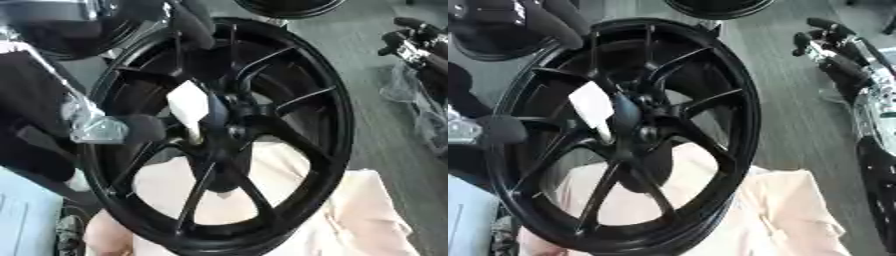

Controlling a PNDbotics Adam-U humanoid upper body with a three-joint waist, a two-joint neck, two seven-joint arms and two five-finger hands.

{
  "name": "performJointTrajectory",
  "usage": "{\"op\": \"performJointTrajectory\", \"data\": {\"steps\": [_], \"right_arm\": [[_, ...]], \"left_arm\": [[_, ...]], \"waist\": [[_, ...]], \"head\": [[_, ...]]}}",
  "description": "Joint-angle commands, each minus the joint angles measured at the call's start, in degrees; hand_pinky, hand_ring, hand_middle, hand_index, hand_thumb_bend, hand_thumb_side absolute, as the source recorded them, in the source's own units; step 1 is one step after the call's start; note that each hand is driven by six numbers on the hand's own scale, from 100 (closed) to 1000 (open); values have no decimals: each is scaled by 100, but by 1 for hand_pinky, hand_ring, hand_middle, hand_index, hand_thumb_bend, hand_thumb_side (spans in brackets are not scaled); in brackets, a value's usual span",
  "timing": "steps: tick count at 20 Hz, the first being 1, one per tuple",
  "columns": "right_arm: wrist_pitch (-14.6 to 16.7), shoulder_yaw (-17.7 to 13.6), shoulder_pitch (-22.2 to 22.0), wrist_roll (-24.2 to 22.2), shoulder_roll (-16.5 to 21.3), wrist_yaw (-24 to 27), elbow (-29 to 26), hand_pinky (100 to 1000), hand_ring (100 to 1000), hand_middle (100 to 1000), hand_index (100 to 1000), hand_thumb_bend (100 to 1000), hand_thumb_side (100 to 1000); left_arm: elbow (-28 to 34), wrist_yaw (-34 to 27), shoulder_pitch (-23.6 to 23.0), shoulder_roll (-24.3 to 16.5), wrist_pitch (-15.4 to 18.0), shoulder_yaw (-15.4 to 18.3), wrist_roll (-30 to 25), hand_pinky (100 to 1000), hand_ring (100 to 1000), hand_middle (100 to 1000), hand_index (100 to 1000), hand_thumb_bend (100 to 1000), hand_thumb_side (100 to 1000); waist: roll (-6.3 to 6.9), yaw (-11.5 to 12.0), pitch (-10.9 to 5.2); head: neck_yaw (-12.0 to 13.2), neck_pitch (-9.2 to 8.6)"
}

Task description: Pull the pin out of the wheel hub.

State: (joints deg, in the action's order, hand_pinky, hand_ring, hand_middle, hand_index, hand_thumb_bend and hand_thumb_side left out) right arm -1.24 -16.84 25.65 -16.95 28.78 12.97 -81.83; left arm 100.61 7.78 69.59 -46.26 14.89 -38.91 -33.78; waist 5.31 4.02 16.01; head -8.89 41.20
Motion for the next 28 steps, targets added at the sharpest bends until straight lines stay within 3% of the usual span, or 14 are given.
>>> {"op": "performJointTrajectory", "data": {"steps": [1,7,15,24,28], "right_arm": [[13,-1,47,-22,193,-26,-66,951,643,670,866,403,343],[11,7,47,-33,184,-35,-51,951,643,671,866,403,344],[0,24,76,-54,156,-42,-44,951,644,672,866,404,344],[-8,45,103,-83,127,-66,-32,952,644,673,866,405,345],[-12,54,113,-92,123,-66,-31,952,645,673,867,405,344]], "left_arm": [[-485,63,206,149,114,230,-317,874,899,821,879,390,574],[-1295,69,411,527,250,262,-925,890,909,827,872,410,654],[-1858,206,479,839,591,398,-1797,892,902,820,854,444,659],[-2157,505,505,1072,971,260,-1819,887,892,810,846,489,609],[-2069,305,504,1119,1131,170,-1819,889,892,809,840,522,472]], "waist": [[-45,14,-155],[-45,15,-162],[-53,-2,-159],[-57,-21,-149],[-56,-32,-149]], "head": [[2,8],[6,57],[-19,28],[6,-86],[16,-117]]}}
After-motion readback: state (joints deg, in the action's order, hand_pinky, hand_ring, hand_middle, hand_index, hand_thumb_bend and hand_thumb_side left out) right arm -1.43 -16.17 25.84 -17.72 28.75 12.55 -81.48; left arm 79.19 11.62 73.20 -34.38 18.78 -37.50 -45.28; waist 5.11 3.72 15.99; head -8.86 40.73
